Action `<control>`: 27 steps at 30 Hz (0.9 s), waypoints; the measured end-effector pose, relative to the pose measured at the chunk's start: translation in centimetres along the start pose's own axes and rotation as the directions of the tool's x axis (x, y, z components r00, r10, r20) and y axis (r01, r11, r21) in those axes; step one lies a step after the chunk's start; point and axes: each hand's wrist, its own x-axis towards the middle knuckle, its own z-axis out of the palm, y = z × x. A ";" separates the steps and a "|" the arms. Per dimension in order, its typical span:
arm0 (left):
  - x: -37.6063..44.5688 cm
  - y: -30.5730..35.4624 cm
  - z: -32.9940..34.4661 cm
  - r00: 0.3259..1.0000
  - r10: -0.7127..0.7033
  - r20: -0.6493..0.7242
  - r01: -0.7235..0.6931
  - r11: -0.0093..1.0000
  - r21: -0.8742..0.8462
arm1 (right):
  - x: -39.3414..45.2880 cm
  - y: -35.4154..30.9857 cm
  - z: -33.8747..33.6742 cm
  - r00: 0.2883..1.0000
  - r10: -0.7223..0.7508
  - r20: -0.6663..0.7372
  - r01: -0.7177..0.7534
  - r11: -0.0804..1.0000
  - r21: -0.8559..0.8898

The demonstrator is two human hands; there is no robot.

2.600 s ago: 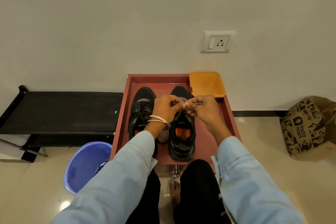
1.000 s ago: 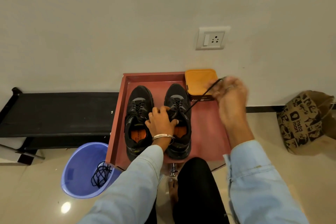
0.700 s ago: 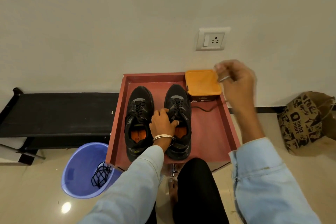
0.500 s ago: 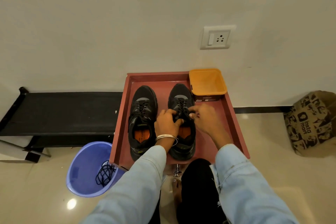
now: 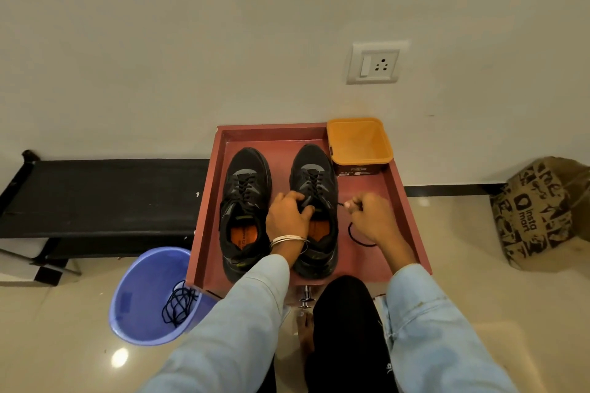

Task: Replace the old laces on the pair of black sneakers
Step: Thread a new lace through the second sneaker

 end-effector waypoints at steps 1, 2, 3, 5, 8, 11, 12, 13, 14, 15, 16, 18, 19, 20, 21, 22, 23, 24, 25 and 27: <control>0.0 0.0 0.0 1.000 0.005 0.000 -0.005 1.000 -0.005 | 0.0 0.3 -0.1 0.998 0.038 0.048 -0.038 0.999 -0.002; 0.0 -0.1 -0.1 1.000 0.012 0.001 -0.012 1.000 -0.015 | 0.0 0.4 -0.2 0.994 0.071 0.083 -0.069 0.997 -0.030; 0.1 -0.1 -0.1 1.000 0.020 0.001 -0.020 0.999 -0.041 | 0.1 0.5 -0.3 0.990 0.100 0.097 -0.091 0.992 -0.086; 0.3 -0.2 -0.1 0.999 0.048 -0.019 -0.050 0.989 -0.136 | 0.4 0.0 -0.6 0.992 0.123 0.037 -0.114 0.975 -0.193; 0.8 0.0 -0.5 0.993 0.101 -0.067 -0.112 0.973 -0.200 | 1.2 -1.4 -0.8 0.994 -0.028 -0.102 0.021 0.997 -0.074; 2.1 0.3 -1.2 0.986 0.168 -0.010 -0.167 0.974 -0.151 | 2.2 -2.7 -0.1 0.980 -0.191 -0.053 0.196 0.975 0.102; 2.4 0.5 -1.4 0.980 0.195 0.035 -0.191 0.975 -0.112 | 2.5 -2.9 0.4 0.975 -0.220 -0.022 0.221 0.972 0.085; 2.8 0.6 -1.6 0.972 0.223 0.075 -0.217 0.973 -0.075 | 2.9 -2.9 1.0 0.971 -0.237 0.004 0.236 0.970 0.054; 3.0 0.6 -1.7 0.964 0.245 0.103 -0.242 0.969 -0.045 | 3.2 -2.8 1.5 0.970 -0.243 0.020 0.243 0.970 0.025; 3.2 0.7 -1.7 0.958 0.260 0.118 -0.260 0.965 -0.022 | 3.5 -2.7 1.9 0.969 -0.246 0.020 0.246 0.969 0.009; 3.4 0.7 -1.8 0.955 0.269 0.128 -0.270 0.963 -0.007 | 3.7 -2.5 2.3 0.968 -0.252 0.006 0.252 0.968 0.009; 3.7 0.6 -1.7 0.949 0.280 0.148 -0.285 0.958 0.012 | 3.9 -2.2 2.9 0.962 -0.269 -0.036 0.270 0.963 0.020; 3.8 0.5 -1.6 0.943 0.290 0.161 -0.298 0.954 0.030 | 4.0 -2.1 3.1 0.958 -0.282 -0.048 0.283 0.959 0.014; 3.9 0.5 -1.4 0.936 0.303 0.177 -0.317 0.947 0.055 | 4.2 -2.0 3.3 0.954 -0.297 -0.048 0.297 0.955 -0.005; 4.0 0.5 -1.3 0.929 0.319 0.190 -0.338 0.937 0.083 | 4.3 -1.9 3.5 0.949 -0.313 -0.042 0.311 0.950 -0.037; 4.1 0.5 -1.2 0.922 0.333 0.198 -0.358 0.927 0.110 | 4.4 -1.8 3.6 0.945 -0.327 -0.031 0.324 0.943 -0.082; 4.1 0.6 -1.1 0.919 0.340 0.201 -0.370 0.920 0.132 | 4.5 -1.8 3.7 0.939 -0.344 -0.025 0.338 0.933 -0.126; 4.1 0.6 -1.0 0.919 0.340 0.198 -0.371 0.917 0.147 | 4.6 -1.7 3.8 0.934 -0.357 -0.019 0.351 0.924 -0.153; 4.0 0.7 -0.9 0.924 0.330 0.193 -0.361 0.920 0.153 | 4.5 -1.7 3.9 0.929 -0.370 -0.023 0.362 0.919 -0.157; 3.8 0.7 -0.6 0.943 0.286 0.167 -0.309 0.942 0.130 | 4.0 -1.4 4.3 0.930 -0.360 -0.066 0.354 0.931 -0.088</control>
